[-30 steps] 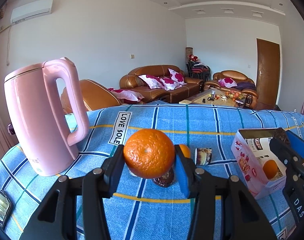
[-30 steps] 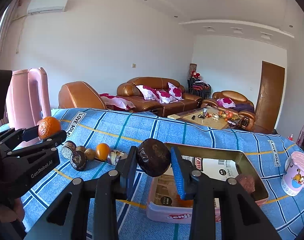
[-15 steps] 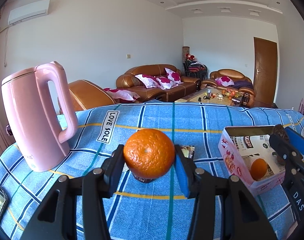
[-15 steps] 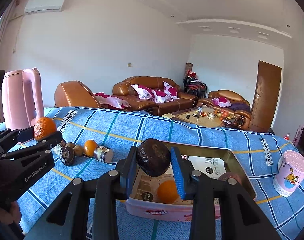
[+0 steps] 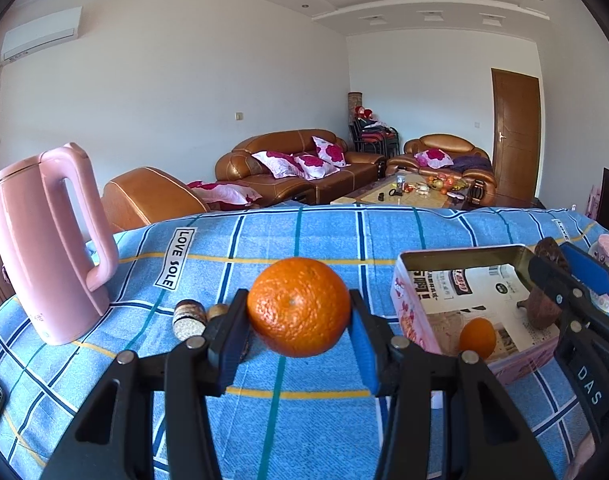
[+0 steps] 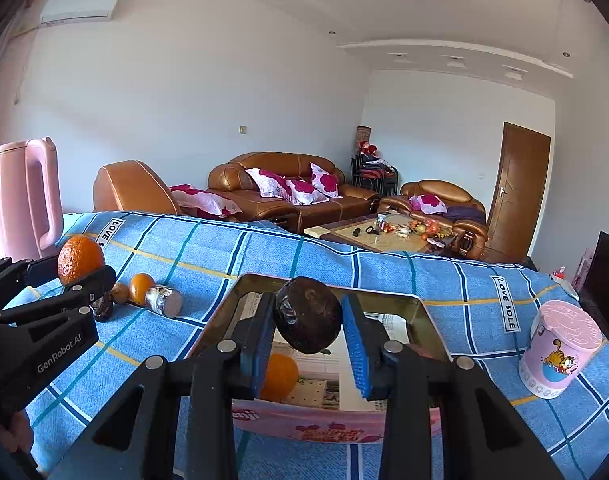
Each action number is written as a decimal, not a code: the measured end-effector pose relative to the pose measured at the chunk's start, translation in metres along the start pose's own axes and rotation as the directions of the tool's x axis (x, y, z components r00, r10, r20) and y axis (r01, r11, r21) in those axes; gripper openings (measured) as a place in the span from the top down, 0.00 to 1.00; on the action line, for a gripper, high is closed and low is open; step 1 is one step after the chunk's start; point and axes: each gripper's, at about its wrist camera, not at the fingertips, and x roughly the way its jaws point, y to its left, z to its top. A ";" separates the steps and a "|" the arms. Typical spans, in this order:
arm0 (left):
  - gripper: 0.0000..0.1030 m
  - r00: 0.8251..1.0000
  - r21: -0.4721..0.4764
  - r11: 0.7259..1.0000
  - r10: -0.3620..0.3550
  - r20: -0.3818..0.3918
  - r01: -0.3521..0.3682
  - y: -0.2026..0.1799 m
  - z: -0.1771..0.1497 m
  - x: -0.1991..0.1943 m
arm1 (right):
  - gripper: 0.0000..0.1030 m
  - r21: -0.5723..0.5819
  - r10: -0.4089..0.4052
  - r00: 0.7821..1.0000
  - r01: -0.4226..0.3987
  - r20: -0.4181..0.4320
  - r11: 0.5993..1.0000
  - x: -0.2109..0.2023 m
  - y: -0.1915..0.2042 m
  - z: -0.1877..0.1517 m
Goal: Organize fruits
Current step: 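Carry the orange and brown fruit into the tin box and open both tools, then withdraw both tools from the tin box back toward the fruit on the tablecloth, then grasp a dark brown round fruit with the right tool while the left grasps a striped cake roll, then carry the brown fruit and cake roll over the pink tin box with both tools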
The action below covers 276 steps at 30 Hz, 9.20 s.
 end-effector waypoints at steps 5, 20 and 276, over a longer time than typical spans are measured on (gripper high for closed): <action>0.52 0.999 0.019 0.999 -0.048 -0.003 0.048 -0.020 0.003 0.000 | 0.65 0.013 -0.028 1.000 0.028 -0.010 1.000 0.002 -0.019 -0.001; 0.52 0.978 0.023 0.979 -0.199 -0.058 0.201 -0.093 0.016 0.023 | 0.65 0.120 -0.120 0.991 0.126 -0.060 0.985 0.024 -0.096 -0.001; 0.56 0.991 -0.080 0.988 0.131 0.008 -0.130 0.097 -0.009 0.005 | 0.61 0.077 0.086 0.996 -0.084 -0.018 0.993 0.011 0.097 0.012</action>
